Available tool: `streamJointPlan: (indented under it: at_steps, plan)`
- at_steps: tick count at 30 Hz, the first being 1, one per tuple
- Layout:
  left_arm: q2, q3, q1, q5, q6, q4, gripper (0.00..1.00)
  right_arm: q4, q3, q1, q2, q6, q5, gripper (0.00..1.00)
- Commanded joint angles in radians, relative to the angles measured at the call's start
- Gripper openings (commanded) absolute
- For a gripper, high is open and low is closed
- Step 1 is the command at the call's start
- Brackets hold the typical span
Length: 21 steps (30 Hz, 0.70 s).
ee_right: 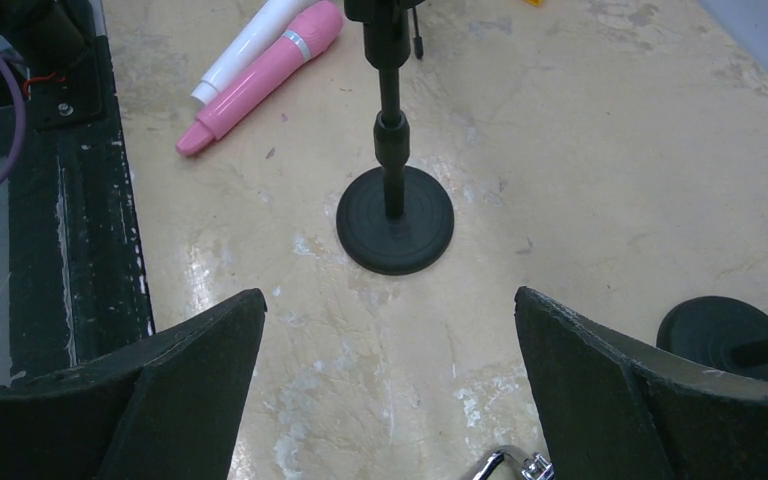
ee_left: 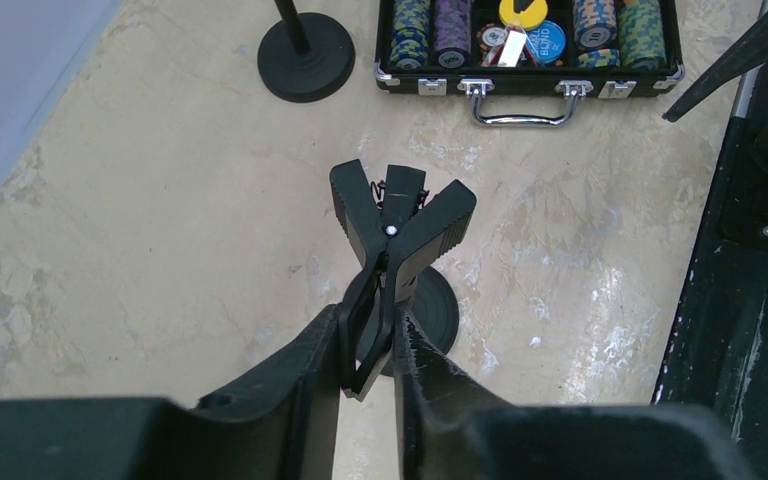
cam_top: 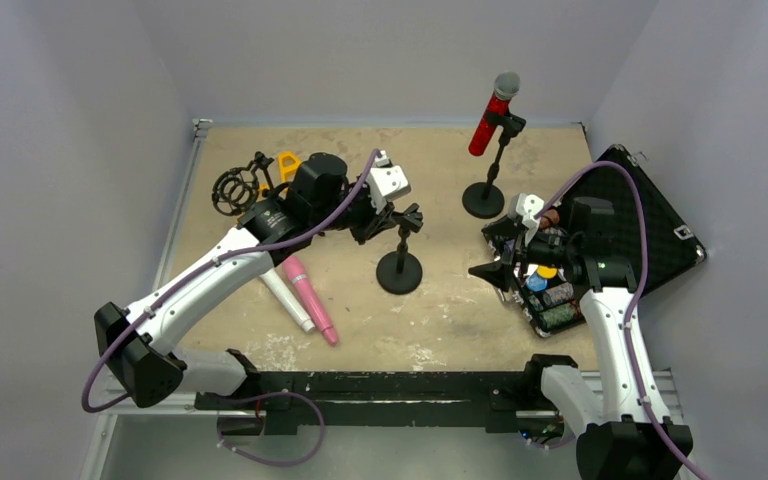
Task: Attach the microphones to the stand
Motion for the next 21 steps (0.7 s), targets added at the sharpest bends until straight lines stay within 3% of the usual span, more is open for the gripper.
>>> streamJointPlan:
  at_steps: [1,5,13,21]
  plan:
    - [-0.042,-0.016,-0.009,-0.009,-0.071,0.029,0.35,-0.002,-0.002,-0.005,-0.004,-0.016,-0.029,0.99]
    - [-0.085,-0.034,-0.01,-0.045,-0.104,0.038,0.61,-0.002,-0.002,-0.005,-0.004,-0.018,-0.029,0.99]
    - [-0.2,-0.072,-0.007,-0.11,-0.14,0.028,0.91,-0.002,-0.004,-0.005,0.002,-0.023,-0.02,0.99]
    - [-0.34,-0.141,0.0,-0.169,-0.185,0.027,0.96,-0.037,-0.002,-0.005,0.016,-0.07,-0.03,0.99]
